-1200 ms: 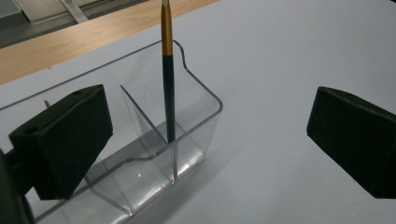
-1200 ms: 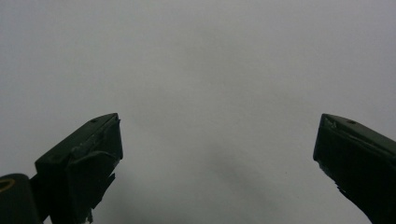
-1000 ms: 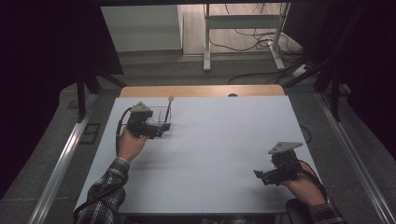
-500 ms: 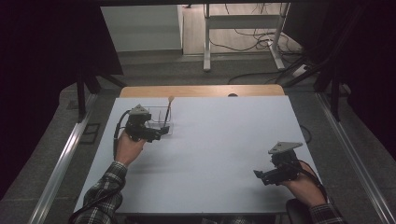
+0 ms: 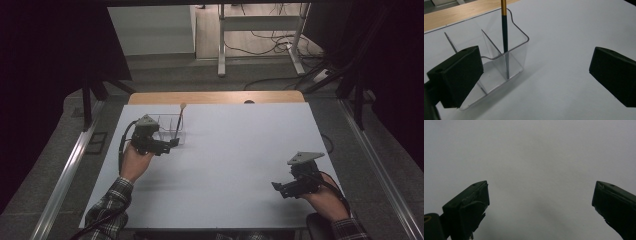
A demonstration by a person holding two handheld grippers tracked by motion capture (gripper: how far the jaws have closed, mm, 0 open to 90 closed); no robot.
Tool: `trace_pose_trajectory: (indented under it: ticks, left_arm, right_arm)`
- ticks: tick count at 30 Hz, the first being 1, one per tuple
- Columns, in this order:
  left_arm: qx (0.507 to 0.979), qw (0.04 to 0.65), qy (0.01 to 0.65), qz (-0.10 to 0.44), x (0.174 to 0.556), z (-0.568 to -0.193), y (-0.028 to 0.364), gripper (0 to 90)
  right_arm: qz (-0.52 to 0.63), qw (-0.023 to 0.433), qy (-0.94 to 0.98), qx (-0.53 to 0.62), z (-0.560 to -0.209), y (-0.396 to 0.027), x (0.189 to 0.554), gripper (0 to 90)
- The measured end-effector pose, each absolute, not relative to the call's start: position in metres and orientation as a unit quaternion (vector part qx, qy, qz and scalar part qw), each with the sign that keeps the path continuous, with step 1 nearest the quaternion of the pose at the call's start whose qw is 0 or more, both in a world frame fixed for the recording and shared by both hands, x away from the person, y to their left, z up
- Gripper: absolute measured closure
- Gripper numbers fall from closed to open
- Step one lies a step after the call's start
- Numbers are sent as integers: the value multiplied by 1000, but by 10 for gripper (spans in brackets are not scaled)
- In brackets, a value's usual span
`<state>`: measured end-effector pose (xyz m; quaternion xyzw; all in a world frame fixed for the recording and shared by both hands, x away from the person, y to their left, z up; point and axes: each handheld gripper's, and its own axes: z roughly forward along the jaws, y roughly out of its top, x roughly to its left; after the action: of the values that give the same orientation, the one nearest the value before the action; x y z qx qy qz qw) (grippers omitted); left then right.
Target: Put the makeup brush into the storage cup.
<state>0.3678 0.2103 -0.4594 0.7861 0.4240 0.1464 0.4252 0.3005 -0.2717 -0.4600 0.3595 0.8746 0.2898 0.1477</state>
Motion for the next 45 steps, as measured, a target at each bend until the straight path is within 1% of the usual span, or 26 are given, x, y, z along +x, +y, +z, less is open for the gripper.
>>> trace_pose_trajectory:
  ticks: [12,45]
  left_arm:
    - [791,421,417,151,355,-456,212,0]
    - [786,416,428,161,310,-453,229,0]
  right_arm:
    - [290,147,874,360,-460,-272,301,10]
    - [300,143,868,369,-459,-273,302,0]
